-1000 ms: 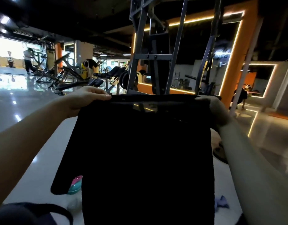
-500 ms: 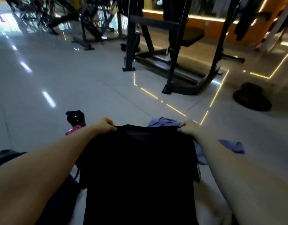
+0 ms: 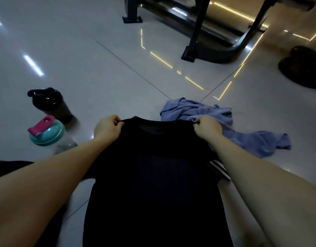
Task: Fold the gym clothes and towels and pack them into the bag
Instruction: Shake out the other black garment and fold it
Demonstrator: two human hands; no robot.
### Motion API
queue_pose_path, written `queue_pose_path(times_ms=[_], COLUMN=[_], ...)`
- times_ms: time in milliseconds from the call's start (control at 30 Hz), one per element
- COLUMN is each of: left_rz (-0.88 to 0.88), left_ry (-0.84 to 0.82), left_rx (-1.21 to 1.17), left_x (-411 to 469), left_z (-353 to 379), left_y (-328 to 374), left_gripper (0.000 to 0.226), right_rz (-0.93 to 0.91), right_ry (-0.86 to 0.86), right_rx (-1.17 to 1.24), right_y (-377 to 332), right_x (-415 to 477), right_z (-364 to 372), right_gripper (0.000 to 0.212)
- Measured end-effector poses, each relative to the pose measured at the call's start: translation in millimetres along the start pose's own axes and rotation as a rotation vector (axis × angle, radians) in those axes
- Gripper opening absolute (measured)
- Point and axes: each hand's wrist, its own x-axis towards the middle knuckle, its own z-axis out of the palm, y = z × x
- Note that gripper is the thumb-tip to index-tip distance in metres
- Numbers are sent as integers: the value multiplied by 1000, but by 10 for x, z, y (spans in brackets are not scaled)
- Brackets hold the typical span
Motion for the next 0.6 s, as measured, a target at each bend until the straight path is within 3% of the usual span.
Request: queue_pose_path(times_ms=[67,167,300,400,600], left_rz=[16,-5,-112,-182,-172], left_ry=[-4,-186,-310,-305,-298], left_rx=[-11,-18,77,44,50], left_x=[121,213,210,162,46], left_z=[110,227,357,387,386], left_y=[-32,-134,-435,-599,-713], left_gripper=[22,41,58,50,61], right_rz=[35,9,-289,-443,-216], right_ry=[22,48,196,-29,-266], right_rx=[-30,-55,-151,-237,-197], right_y=[-41,-100,-190,-200,-228], right_x=[132,218,162,218,764], right_z=[68,151,237,378,394], right_gripper=[26,25,28,31,72])
